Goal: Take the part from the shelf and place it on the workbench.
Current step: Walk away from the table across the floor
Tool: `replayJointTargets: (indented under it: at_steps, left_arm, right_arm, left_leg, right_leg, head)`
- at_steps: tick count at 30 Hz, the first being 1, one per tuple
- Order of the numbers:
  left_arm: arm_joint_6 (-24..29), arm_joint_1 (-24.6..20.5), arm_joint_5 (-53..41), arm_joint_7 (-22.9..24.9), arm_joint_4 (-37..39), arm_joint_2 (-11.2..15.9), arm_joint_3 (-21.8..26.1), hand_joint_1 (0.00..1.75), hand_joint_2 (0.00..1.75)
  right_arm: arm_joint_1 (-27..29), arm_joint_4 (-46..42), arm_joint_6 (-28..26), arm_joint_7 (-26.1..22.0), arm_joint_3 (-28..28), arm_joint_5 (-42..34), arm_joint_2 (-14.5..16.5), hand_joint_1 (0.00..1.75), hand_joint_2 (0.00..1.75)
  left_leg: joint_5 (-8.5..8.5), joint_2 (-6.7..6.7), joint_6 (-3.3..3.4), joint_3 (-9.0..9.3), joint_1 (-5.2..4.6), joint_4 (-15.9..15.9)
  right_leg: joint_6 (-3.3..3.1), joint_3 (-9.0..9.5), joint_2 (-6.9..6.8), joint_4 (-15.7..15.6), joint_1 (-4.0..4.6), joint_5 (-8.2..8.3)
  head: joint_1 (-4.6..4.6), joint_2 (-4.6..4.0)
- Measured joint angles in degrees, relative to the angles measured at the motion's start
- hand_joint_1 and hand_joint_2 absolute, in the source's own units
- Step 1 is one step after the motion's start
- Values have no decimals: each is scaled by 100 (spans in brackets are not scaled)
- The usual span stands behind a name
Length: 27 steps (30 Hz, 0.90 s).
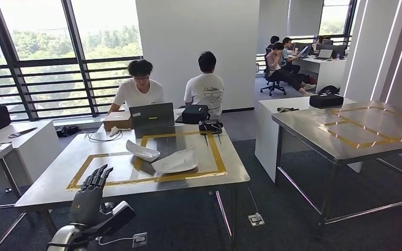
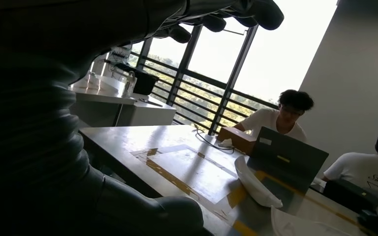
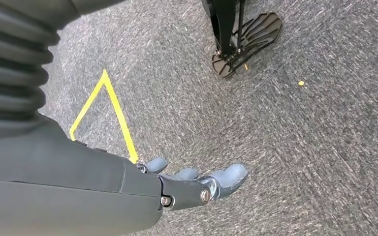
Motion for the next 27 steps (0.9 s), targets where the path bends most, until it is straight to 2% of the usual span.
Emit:
replayJointTargets:
  at_steps: [7,21,23,25,27]
  left_arm:
    - [-99,159,144,68,44,-26,0,0,175]
    - [-442,1537,1387,754,195,-55,38,0,175]
    - [-492,1731,1570,857,219,-57,59,0,87]
    - [-538,1922,1742,953,242,-61,96,0,0]
    - [-586,2111,1916,1052,263,-64,141,0,0]
  right_arm:
    - [33,-2,118,90,138,-227,-14,0,175]
    - [341,-201,162,443,1794,-1701,-246,0,175]
    - [390,-241,165,492,2074,-1913,-285,0,175]
    - [435,-274,166,539,2344,-2120,-320,0,87]
    - [482,-303,167,587,2605,-2324,-358,0,0]
  left_leg:
    - [-16,-6,-19,-24,-7,7]
    - [-30,-15,-15,-75,-15,35]
    - [-32,-15,-12,-78,-16,37]
    - [-34,-15,-9,-82,-17,38]
    - [-35,-16,-8,-86,-18,40]
  right_leg:
    - [8,-8,-5,-6,-7,-1]
    - [47,-31,-12,-19,-16,6]
    - [49,-34,-12,-19,-18,5]
    - [52,-37,-12,-20,-19,4]
    - [56,-39,-12,-20,-20,3]
  head:
    - [2,0]
    - [2,0]
    - [2,0]
    - [3,0]
    - [3,0]
